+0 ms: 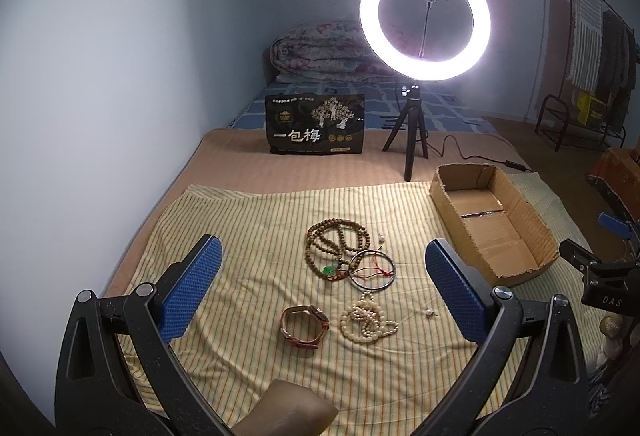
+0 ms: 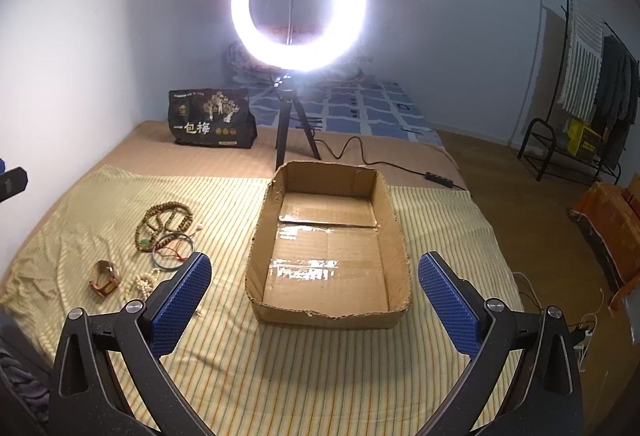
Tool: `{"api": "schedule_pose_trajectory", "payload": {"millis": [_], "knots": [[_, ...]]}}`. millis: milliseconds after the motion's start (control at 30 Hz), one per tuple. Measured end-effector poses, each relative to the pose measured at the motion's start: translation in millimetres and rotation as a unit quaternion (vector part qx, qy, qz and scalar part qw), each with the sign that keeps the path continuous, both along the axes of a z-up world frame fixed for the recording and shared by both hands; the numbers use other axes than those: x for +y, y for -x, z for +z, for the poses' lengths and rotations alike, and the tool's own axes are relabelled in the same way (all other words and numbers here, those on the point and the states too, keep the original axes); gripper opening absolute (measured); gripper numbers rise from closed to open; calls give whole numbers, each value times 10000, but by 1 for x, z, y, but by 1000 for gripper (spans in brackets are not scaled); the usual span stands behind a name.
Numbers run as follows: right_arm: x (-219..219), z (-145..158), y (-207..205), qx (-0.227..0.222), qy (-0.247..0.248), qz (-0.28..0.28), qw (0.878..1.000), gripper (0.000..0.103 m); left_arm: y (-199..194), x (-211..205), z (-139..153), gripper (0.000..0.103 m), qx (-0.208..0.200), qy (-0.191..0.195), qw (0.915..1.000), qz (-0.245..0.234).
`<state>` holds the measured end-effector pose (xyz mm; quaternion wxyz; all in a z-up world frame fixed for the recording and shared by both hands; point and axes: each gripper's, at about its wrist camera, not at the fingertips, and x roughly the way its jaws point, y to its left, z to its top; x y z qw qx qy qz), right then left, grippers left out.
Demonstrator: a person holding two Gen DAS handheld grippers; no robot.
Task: Organize jewelry
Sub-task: 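Grasp the red-strap watch with the left tool while the right tool grasps the cream bead bracelet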
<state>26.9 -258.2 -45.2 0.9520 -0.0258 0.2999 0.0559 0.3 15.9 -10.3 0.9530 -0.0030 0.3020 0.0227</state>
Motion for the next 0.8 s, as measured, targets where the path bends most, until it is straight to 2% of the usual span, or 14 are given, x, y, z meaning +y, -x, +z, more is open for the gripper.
{"api": "schedule_pose_trajectory", "payload": {"millis": [133, 367, 433, 600, 700, 800], "knots": [[9, -6, -2, 75, 29, 161, 9998, 103, -4, 13, -3, 103, 115, 83, 9998, 126], [43, -18, -5, 200, -20, 987, 9949, 103, -12, 36, -12, 103, 350, 223, 9981, 444], [58, -22, -10, 380, -10, 1372, 9898, 103, -16, 40, -16, 103, 473, 302, 9975, 430], [82, -33, -26, 751, -13, 1922, 9785, 102, -27, 44, -29, 103, 780, 418, 9957, 290], [95, -41, -40, 992, -23, 2148, 9716, 91, -35, 46, -36, 102, 946, 423, 9943, 251], [104, -54, -58, 1383, -177, 2312, 9629, 78, -45, 50, -45, 93, 1167, 468, 9918, 206]]}}
